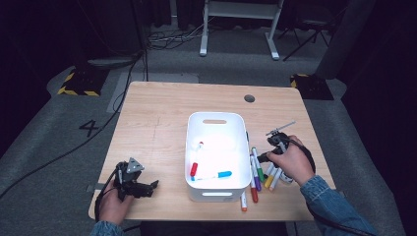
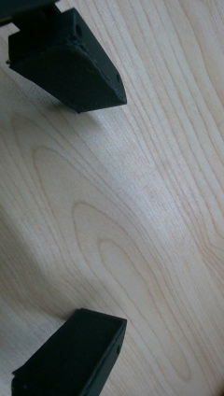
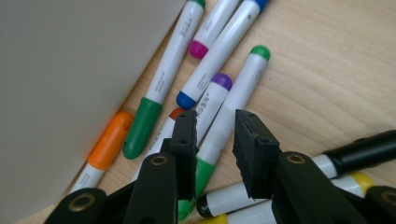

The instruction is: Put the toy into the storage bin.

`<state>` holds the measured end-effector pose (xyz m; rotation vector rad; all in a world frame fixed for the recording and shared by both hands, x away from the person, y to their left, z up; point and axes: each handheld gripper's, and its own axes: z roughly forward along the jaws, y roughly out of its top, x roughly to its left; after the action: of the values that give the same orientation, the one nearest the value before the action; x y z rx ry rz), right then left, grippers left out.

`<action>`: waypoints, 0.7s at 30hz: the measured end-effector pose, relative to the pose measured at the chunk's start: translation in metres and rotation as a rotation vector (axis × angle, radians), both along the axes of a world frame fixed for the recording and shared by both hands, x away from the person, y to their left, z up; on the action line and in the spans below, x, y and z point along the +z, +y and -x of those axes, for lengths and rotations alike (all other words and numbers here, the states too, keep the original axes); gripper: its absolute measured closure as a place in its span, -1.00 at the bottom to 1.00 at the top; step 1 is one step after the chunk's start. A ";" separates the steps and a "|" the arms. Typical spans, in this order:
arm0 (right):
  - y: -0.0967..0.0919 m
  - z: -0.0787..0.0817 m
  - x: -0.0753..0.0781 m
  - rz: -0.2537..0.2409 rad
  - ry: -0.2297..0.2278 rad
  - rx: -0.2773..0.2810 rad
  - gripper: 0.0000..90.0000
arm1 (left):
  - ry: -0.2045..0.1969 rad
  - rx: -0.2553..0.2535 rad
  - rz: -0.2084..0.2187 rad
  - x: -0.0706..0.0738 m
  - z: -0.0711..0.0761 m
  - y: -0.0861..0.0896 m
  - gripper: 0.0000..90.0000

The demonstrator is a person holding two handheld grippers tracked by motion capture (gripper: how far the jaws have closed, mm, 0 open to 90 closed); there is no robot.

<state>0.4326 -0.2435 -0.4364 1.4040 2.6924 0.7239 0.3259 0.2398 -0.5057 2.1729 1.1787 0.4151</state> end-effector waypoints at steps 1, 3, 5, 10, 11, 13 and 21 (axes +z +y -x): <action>0.000 0.000 -0.002 0.003 0.005 -0.003 0.56 | 0.000 0.000 0.000 0.000 0.000 0.000 -1.00; 0.000 -0.001 -0.008 0.016 0.009 0.001 0.58 | 0.001 -0.001 0.001 0.000 0.000 0.000 -1.00; 0.001 -0.001 -0.012 0.016 0.022 -0.001 0.58 | 0.001 -0.001 0.001 0.000 0.000 0.000 -1.00; 0.002 -0.001 -0.021 0.018 0.036 0.002 0.59 | 0.001 0.000 0.001 0.000 0.000 0.000 -1.00; 0.002 -0.001 -0.022 0.018 0.034 -0.002 0.60 | 0.001 -0.001 0.001 0.000 0.000 0.000 -1.00; 0.003 -0.001 -0.022 0.011 0.043 -0.019 0.59 | 0.001 0.000 0.001 0.000 0.000 0.000 -1.00; 0.001 -0.009 -0.023 0.000 0.026 -0.067 0.68 | 0.001 0.000 0.001 0.000 0.000 0.000 -1.00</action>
<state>0.4414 -0.2423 -0.4594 1.5064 2.6500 0.7056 0.3259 0.2397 -0.5057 2.1723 1.1786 0.4133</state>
